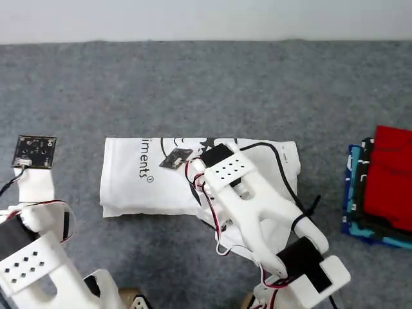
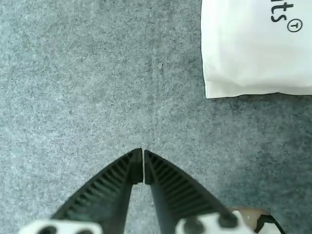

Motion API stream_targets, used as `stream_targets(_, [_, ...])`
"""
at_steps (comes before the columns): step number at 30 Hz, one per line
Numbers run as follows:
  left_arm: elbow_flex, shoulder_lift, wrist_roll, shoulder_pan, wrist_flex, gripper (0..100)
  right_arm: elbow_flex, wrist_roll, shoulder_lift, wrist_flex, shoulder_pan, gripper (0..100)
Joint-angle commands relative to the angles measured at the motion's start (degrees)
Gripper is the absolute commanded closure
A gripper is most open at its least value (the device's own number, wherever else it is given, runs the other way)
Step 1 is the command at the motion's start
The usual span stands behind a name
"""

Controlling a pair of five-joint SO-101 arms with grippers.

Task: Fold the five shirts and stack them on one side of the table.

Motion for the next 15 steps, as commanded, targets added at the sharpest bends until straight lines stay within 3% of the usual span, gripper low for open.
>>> stream_targets(1, [-0.2, -0.8, -0.3, -0.4, -0.8, 99, -0.2, -1.4, 0.8, -0.7, -0.1, 88.0])
stream_targets(15, [-0.2, -0.8, -0.3, -0.4, -0.8, 99, -0.5, -1.8, 11.8, -4.9, -2.2, 88.1])
